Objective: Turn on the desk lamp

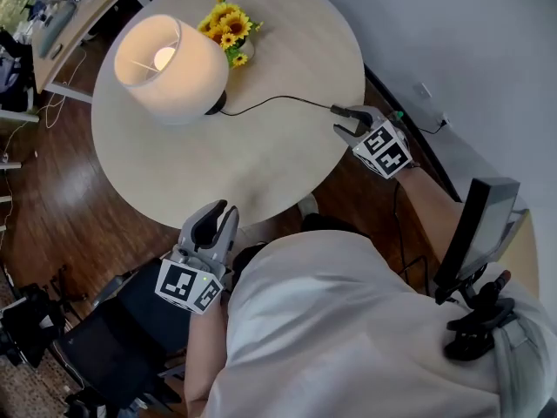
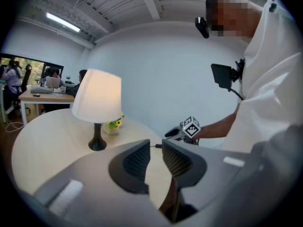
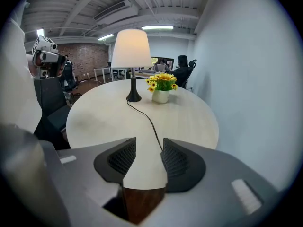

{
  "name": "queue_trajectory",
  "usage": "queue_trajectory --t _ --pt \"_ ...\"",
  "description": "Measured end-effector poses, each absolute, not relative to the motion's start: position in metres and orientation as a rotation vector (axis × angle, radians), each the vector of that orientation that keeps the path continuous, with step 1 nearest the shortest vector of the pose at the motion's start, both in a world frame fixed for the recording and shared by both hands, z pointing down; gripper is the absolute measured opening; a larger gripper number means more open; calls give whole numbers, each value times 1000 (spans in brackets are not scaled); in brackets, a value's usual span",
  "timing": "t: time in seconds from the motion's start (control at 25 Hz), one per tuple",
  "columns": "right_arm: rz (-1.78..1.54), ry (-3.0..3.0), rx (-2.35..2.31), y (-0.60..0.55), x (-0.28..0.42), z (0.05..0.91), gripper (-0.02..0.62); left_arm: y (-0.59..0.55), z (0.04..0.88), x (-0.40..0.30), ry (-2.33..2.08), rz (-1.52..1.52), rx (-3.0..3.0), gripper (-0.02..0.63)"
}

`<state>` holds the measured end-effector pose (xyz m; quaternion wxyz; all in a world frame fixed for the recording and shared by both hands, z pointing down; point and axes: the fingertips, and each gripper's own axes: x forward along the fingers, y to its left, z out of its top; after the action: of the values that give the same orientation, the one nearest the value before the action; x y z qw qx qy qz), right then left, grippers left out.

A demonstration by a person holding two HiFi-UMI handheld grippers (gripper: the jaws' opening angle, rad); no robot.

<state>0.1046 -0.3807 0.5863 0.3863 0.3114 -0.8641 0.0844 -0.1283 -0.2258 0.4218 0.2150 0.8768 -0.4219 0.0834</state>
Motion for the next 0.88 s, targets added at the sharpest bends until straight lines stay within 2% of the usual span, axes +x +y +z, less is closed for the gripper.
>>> queue_trajectory --t 0.88 --pt "317 -2206 1191 -111 14 506 169 -53 420 -233 -879 228 2624 80"
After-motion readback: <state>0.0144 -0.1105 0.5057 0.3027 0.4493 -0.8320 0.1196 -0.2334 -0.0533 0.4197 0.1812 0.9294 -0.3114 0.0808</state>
